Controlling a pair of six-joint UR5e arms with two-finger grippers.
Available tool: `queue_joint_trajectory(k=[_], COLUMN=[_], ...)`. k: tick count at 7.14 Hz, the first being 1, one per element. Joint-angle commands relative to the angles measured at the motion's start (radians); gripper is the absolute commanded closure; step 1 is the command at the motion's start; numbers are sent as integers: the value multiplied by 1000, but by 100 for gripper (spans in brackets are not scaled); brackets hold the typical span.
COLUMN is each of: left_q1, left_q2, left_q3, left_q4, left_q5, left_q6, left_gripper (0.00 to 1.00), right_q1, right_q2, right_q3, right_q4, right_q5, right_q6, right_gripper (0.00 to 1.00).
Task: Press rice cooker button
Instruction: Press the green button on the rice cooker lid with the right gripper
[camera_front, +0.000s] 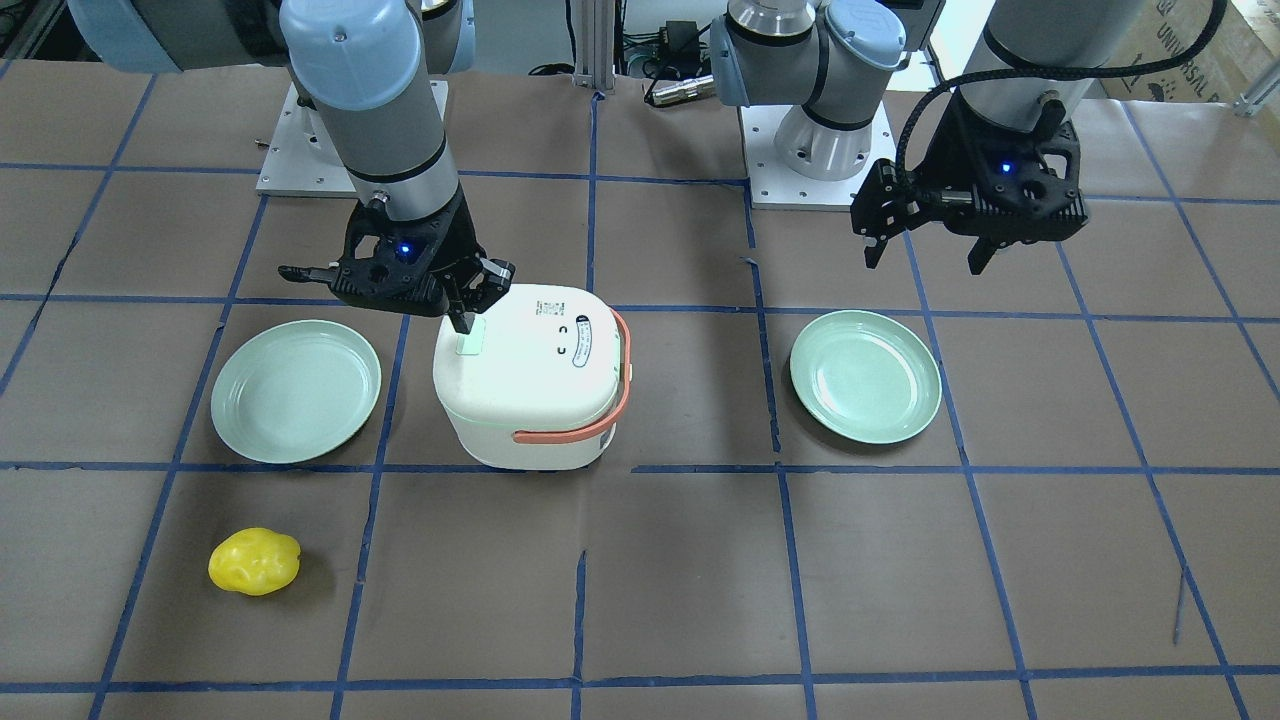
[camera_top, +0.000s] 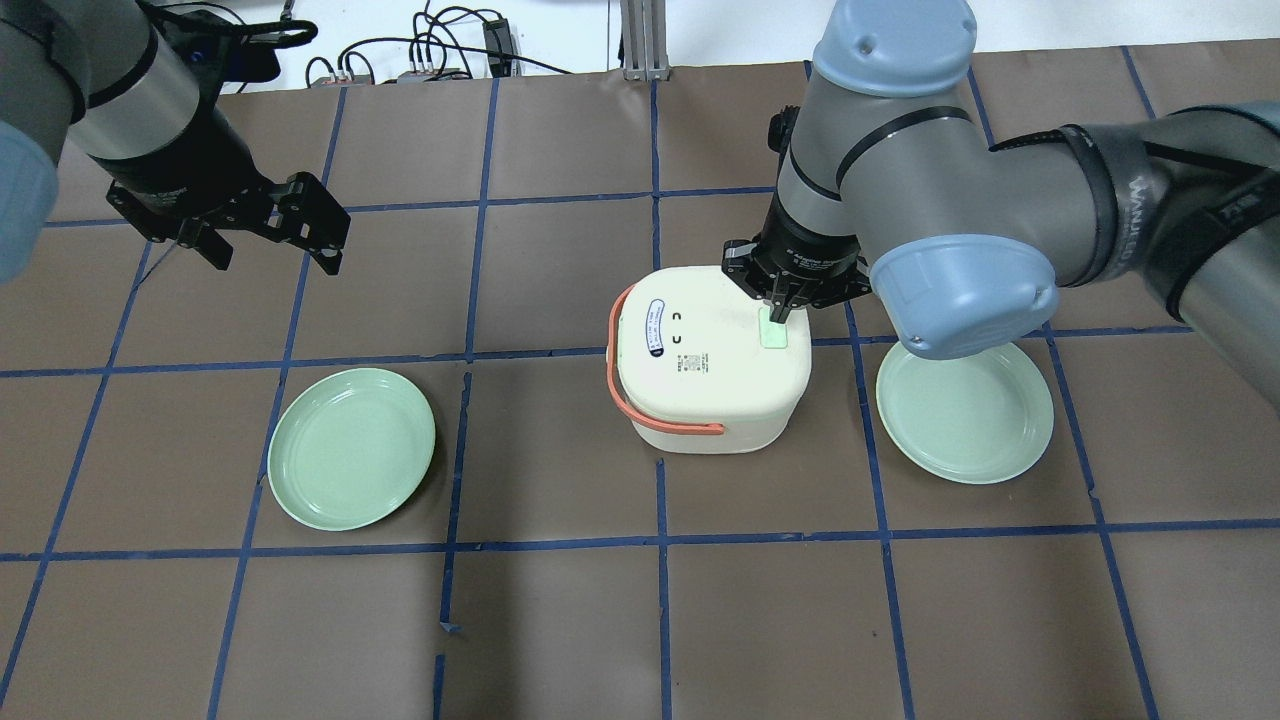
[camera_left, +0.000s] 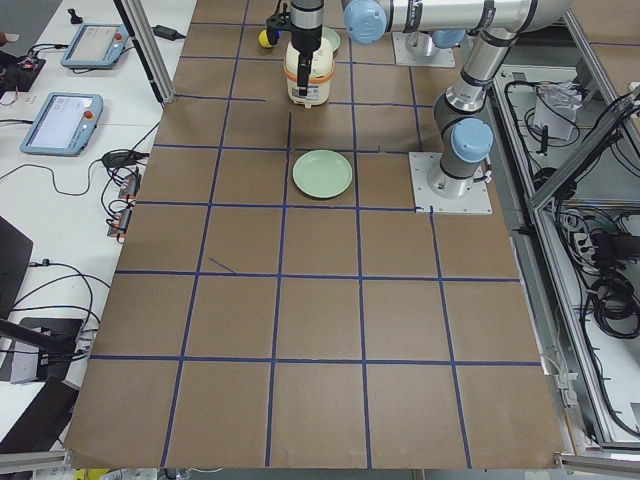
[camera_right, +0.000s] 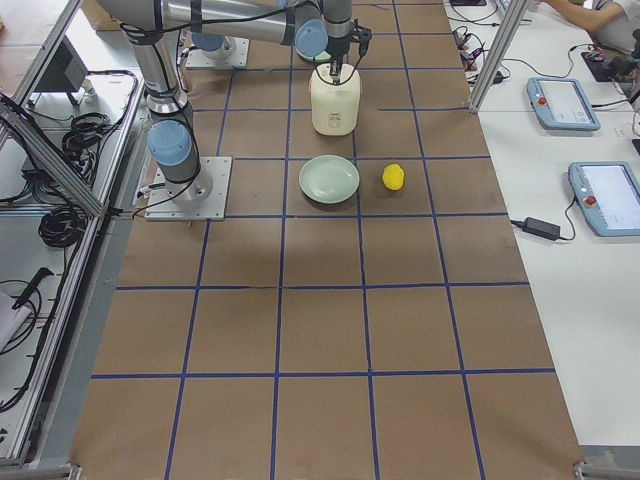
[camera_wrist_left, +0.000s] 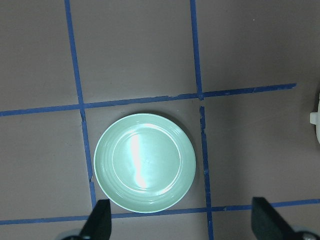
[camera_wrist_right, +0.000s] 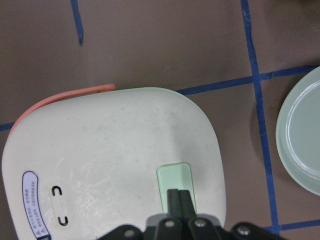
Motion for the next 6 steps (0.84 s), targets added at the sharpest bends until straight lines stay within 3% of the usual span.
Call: queue_joint_trajectory(k=[1, 6], left_q1=[0, 0], left_q2=[0, 0], left_q3=[1, 1], left_q4=[0, 0], left_q5=[0, 0], left_q6=[0, 0], left_gripper=[0, 0], right_q1=[0, 0], right_q2=[2, 14], right_q3=[4, 6], right_q4=[-8, -12], right_q5=[0, 6], right_q6=[2, 3], right_gripper=[91, 91])
